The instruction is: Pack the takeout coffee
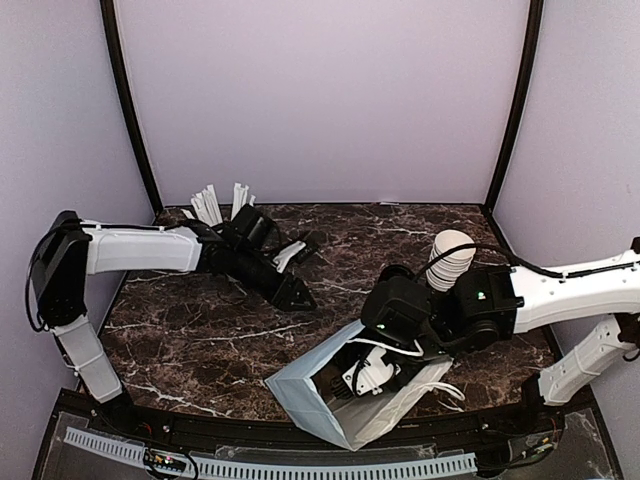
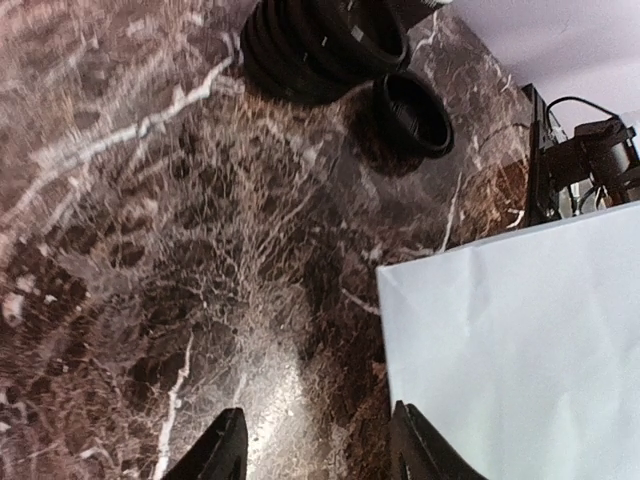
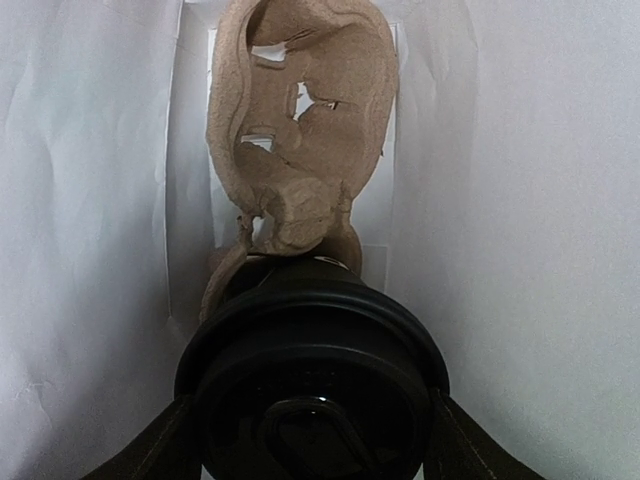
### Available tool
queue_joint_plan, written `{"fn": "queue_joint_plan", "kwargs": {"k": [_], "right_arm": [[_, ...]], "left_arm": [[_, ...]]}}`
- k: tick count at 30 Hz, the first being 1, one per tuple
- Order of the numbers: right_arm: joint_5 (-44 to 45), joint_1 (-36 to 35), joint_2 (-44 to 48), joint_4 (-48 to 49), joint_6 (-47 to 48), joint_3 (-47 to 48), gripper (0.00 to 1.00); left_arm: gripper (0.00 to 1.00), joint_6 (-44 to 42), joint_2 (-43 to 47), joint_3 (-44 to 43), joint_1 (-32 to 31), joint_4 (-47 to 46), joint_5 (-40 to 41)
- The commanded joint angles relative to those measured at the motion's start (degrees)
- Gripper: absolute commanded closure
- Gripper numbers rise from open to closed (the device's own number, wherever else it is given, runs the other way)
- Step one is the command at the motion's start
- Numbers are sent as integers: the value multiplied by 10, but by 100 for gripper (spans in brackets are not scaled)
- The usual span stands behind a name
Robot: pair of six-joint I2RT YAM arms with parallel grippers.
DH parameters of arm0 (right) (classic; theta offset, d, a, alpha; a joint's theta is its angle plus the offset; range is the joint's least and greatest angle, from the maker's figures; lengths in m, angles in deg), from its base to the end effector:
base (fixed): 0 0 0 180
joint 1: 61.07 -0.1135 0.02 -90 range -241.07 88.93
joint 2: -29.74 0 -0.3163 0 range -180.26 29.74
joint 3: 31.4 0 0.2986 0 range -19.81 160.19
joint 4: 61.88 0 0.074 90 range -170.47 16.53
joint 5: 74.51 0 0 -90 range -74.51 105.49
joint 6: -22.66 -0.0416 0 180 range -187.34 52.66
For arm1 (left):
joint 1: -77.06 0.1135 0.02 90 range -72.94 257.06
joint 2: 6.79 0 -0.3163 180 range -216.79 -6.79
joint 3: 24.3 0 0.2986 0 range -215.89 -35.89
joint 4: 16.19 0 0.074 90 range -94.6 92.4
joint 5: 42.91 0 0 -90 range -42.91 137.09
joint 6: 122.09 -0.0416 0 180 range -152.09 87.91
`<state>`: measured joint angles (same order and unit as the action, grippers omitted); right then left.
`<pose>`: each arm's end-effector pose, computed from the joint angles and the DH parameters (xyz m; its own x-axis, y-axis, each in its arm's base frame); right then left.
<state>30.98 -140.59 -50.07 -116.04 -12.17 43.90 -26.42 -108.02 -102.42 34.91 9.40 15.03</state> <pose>0.0693 0.3137 0.3039 0.6684 -0.7357 -0.1097 -0.6543 -0.5114 -0.5571 0.3028 -0.3038 0.2245 -0.6361 0.4628 -0.6174 0.7694 0.4411 -0.4620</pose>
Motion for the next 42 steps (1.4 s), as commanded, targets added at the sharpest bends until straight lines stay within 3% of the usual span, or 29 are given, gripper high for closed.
{"fn": "queue_joint_plan", "kwargs": {"k": [1,9,16,24,28,32,42], "right_arm": [[24,-3,6,11,7,-4,52],[43,-3,2,14,-1,11,52],[50,5,-15,21,-16,17,52],[50,16,-39,26,-31,38,52],[52,16,-42,24,-33,39,52],[57,16,-40,30,-31,39,52],[68,8,-25,29,-23,45,52]], "left_arm": [[49,-27,153,-61,3,68,20],[48,-21,289,-112,-41,144,-19],[48,-6,271,-188,-160,236,25],[48,-24,237,-206,-276,298,100],[47,-15,232,-210,-296,300,124],[51,-9,213,-233,-300,329,223],[57,-32,186,-228,-301,310,222]]}}
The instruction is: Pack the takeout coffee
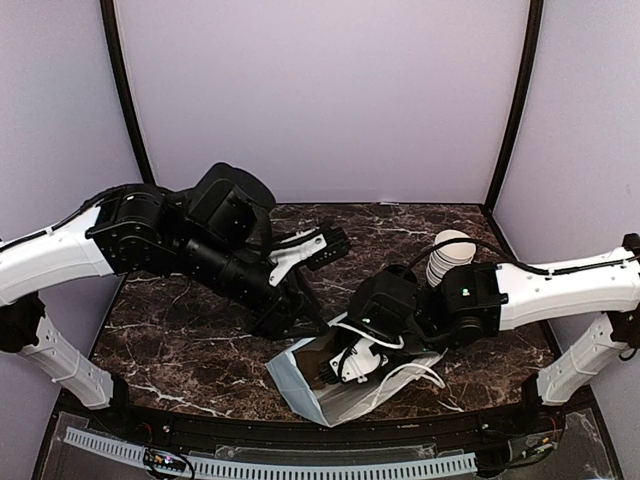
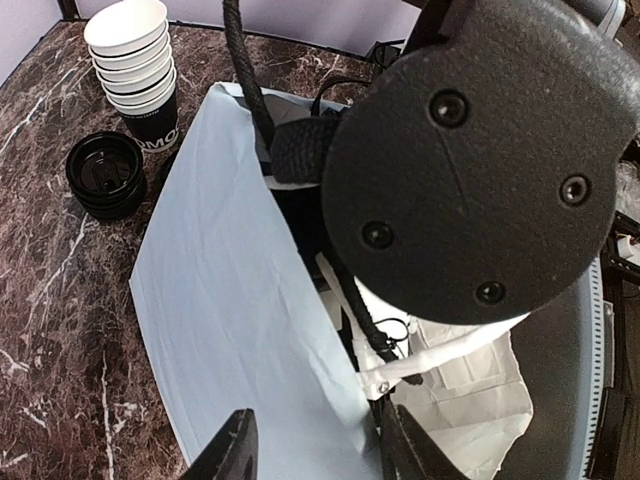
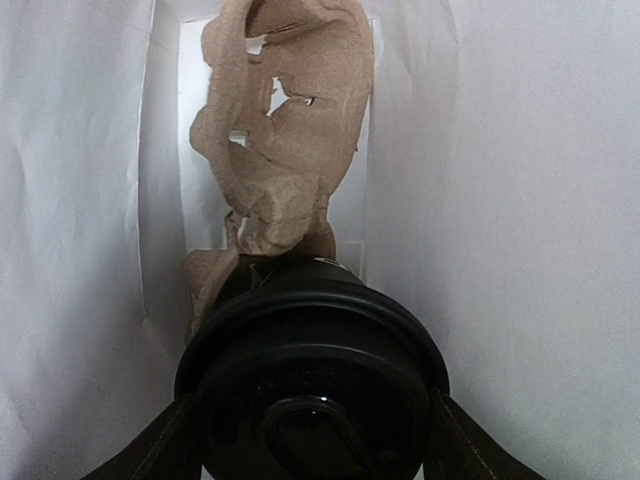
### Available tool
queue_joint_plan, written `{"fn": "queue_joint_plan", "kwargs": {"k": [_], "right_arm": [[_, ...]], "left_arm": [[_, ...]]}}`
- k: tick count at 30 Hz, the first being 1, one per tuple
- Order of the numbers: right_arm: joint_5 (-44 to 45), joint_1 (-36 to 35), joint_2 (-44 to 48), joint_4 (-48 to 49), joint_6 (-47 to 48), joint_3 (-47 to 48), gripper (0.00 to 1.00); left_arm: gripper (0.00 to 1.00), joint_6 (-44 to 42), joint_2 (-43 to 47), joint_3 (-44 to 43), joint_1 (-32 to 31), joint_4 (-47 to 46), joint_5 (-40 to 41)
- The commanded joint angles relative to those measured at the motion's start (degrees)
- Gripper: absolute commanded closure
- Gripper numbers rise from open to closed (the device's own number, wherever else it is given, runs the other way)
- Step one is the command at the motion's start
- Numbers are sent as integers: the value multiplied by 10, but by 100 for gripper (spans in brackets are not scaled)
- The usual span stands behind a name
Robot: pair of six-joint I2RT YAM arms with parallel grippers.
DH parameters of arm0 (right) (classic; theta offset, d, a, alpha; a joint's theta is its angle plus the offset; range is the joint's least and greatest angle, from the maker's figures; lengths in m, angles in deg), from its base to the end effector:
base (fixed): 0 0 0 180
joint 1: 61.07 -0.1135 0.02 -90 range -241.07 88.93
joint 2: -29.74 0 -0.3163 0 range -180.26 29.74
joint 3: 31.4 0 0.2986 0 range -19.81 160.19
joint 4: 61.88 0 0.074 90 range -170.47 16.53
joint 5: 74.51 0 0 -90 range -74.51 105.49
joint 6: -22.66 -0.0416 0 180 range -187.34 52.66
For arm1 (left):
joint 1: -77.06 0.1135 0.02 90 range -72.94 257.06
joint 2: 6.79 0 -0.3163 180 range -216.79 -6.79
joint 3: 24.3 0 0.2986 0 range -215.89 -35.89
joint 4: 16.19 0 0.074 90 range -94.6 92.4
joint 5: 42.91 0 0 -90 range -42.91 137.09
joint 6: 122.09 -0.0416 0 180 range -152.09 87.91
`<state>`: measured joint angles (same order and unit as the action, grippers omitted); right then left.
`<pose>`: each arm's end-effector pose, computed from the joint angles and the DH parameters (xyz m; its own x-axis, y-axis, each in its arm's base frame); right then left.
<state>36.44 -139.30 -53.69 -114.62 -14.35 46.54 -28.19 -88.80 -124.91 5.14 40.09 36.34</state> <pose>0.0840 0.3303 0.3032 0.5950 -0.8003 -0.0742 -0.6657 -0.4390 -0.6034 0.1012 -0.3351 0.4518 -0.2559 0.5685 -0.7818 0.9646 0.2037 -0.1676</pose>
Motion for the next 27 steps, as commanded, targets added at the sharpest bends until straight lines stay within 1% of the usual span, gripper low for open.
{"fn": "queue_joint_plan", "kwargs": {"k": [1,5,12,18,22,25,27], "right_arm": [[15,-6,14,16,1,17,52],[20,-15,36,15,4,7,52],[9,-47,117,2,14,-39,53],[23,-56,154,20,25,-100,53],[29,-59,188,47,57,-142,54],[37,-66,216,61,75,-170,54],[41,-68,238,78,93,-184,54]], "left_arm": [[57,-18,-7,-2,-3,2,8],[59,-25,-10,3,-3,-3,7],[62,-23,-1,14,-3,-17,-7],[62,-21,22,51,-3,-74,-60],[59,-27,32,59,-3,-101,-86],[51,-31,53,68,-3,-133,-103],[48,-35,73,84,-3,-162,-99]]}}
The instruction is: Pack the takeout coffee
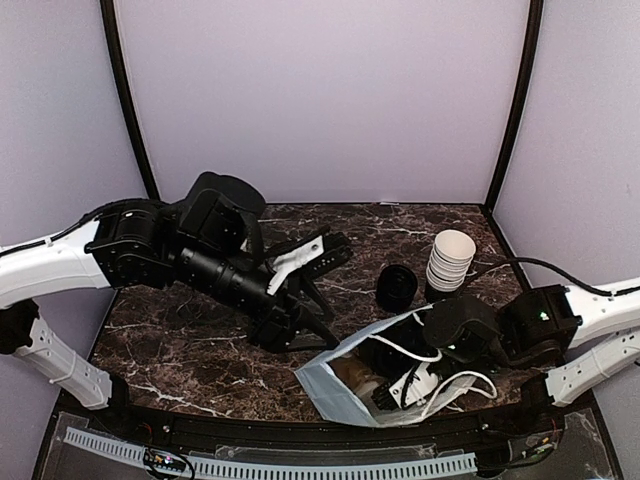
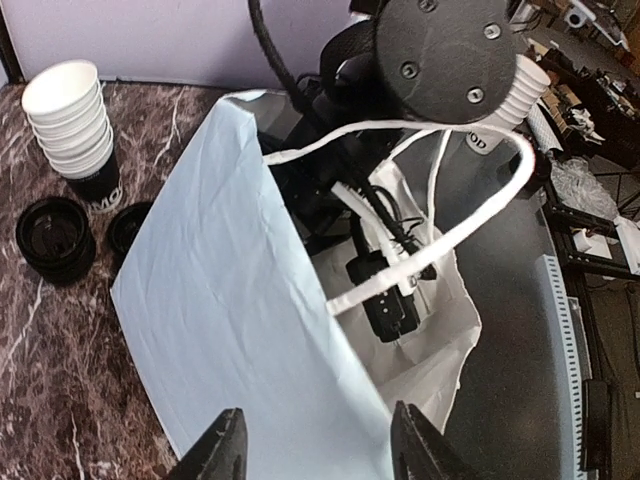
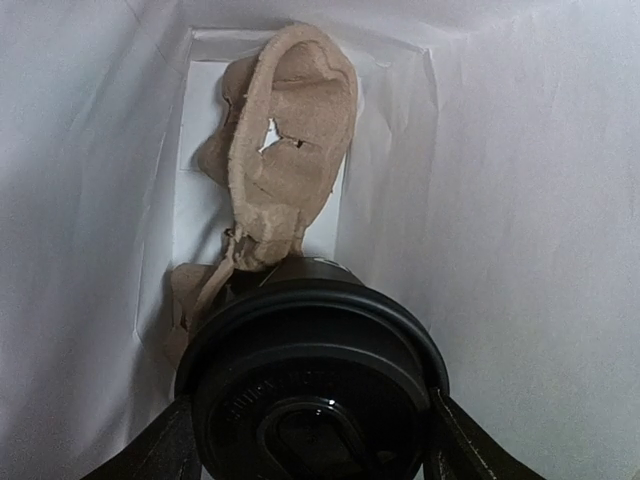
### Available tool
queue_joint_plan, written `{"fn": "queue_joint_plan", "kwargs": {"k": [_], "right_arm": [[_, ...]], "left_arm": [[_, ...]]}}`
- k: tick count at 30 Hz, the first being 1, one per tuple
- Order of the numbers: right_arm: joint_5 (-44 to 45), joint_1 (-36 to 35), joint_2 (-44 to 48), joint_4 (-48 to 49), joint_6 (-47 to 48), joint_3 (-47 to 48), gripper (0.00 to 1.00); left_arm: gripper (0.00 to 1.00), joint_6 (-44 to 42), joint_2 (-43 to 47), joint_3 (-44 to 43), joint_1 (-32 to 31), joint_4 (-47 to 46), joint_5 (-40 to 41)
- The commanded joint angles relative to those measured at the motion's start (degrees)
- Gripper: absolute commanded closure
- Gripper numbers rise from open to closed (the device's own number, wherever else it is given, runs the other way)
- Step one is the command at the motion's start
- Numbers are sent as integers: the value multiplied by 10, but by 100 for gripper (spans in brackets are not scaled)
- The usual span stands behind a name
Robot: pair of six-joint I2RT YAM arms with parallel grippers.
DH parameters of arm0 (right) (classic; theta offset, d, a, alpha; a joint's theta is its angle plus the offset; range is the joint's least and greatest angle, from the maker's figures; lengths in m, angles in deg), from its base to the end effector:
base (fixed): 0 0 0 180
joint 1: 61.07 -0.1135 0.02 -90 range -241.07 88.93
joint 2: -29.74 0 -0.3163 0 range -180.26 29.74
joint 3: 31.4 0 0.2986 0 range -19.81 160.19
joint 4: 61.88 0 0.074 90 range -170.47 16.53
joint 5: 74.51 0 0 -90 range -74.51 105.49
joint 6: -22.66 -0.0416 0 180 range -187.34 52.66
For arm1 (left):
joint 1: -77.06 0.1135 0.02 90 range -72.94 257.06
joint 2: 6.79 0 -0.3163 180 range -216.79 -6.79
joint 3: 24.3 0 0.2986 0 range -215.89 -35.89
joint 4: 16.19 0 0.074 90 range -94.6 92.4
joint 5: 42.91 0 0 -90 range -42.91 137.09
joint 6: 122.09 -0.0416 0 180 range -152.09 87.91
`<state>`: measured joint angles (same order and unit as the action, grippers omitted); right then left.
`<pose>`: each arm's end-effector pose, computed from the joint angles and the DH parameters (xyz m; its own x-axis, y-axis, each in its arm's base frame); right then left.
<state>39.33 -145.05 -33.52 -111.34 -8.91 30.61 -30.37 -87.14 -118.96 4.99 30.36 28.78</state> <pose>0.0426 0.2440 0.3027 0.7096 -0.7016 -0.0650 -0.5313 -0.4723 -0.7033 0.0960 -0.3392 0.4386 -0.1937 0.5061 -0.8404 0.9797 0.0547 -0.1929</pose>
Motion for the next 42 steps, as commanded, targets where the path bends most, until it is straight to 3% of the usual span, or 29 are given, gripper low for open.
{"fn": "queue_joint_plan", "kwargs": {"k": [1,12,26,34,42], "right_arm": [[13,-12,49,54,49,-32,54],[33,-40,92,50,71,-34,53],[-46,-45,43,-156,-22,69,52],[7,-40,37,-119,-33,36,53],[20,9,-15,-98,-36,37,53]], "left_arm": [[46,-13,63,30,0,-74,-19],[44,5,97,132,109,-179,-70],[45,9,47,158,188,-197,-148],[46,22,30,166,207,-221,-176],[46,26,26,172,211,-226,-188]]}}
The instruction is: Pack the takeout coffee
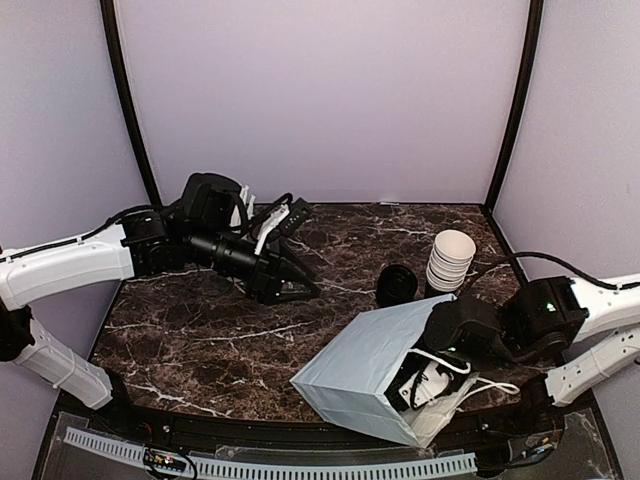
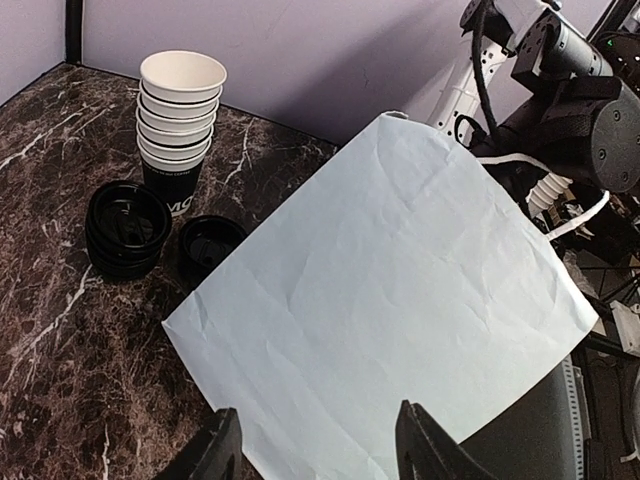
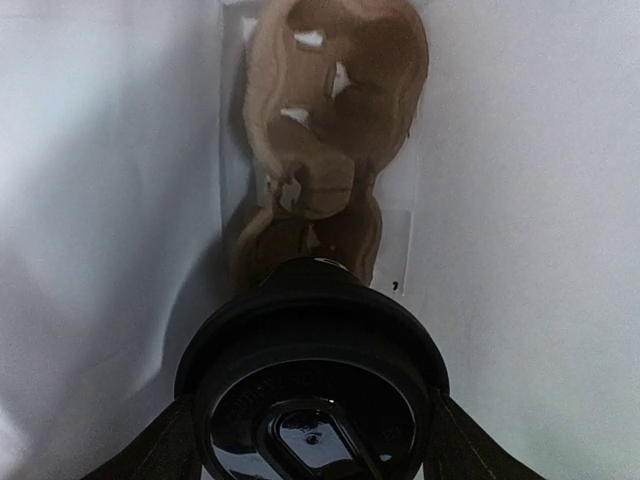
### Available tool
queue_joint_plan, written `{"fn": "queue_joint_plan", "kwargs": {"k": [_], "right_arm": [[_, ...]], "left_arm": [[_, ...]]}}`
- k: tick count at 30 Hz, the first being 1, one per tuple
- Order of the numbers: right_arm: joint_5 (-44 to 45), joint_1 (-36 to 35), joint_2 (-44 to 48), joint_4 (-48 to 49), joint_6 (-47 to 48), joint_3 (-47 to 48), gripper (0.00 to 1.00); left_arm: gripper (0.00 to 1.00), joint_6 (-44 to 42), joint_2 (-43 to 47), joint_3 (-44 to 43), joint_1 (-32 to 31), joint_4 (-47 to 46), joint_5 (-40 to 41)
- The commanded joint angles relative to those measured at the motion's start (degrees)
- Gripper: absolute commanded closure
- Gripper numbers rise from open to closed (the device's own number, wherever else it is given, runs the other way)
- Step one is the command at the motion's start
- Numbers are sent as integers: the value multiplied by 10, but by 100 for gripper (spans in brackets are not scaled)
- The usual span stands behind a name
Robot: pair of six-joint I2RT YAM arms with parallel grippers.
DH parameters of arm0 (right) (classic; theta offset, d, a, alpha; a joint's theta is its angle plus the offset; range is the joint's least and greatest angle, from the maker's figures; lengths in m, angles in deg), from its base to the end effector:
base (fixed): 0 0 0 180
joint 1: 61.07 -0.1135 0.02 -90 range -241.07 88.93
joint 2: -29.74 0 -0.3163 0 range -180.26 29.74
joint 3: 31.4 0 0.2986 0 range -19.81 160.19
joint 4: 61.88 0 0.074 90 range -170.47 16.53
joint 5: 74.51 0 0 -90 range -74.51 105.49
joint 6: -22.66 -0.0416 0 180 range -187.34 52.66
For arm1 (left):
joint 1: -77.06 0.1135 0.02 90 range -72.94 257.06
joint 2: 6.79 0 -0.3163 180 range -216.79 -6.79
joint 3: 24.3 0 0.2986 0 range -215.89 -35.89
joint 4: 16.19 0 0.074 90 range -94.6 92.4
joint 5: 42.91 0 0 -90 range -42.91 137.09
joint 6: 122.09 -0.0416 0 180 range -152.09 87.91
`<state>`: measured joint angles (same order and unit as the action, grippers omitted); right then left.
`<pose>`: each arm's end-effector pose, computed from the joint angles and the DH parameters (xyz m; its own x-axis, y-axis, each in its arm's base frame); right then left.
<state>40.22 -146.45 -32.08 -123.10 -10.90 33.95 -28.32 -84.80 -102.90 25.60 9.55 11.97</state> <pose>0.0357 0.2263 0.3162 0.7018 -0.7124 -0.0008 -0.5473 -0.5383 -0.6409 0.1998 -0.2892 0.3801 -0.3276 0.3250 -0.8872 0.9447 0.1239 -0.3035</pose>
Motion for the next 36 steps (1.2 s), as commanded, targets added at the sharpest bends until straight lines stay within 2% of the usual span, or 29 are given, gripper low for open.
{"fn": "queue_joint_plan", "kwargs": {"k": [1,9,16,24,31,36], "right_arm": [[6,30,-38,14,-19,10,53],[-27,41,-86,-39,-30,44,54],[-92,54,-151,-101,-52,105,56],[-164,80,-291,-192,-96,255,57],[-257,130,-434,-280,-148,409,58],[-299,179,-497,-301,-162,453,59]], "left_arm": [[46,5,4,13,7,-18,-20],[46,7,12,31,17,-24,-30],[46,9,14,42,23,-33,-37],[46,13,55,87,32,-45,-34],[46,26,129,147,37,-60,-20],[46,31,186,188,40,-58,-3]]}}
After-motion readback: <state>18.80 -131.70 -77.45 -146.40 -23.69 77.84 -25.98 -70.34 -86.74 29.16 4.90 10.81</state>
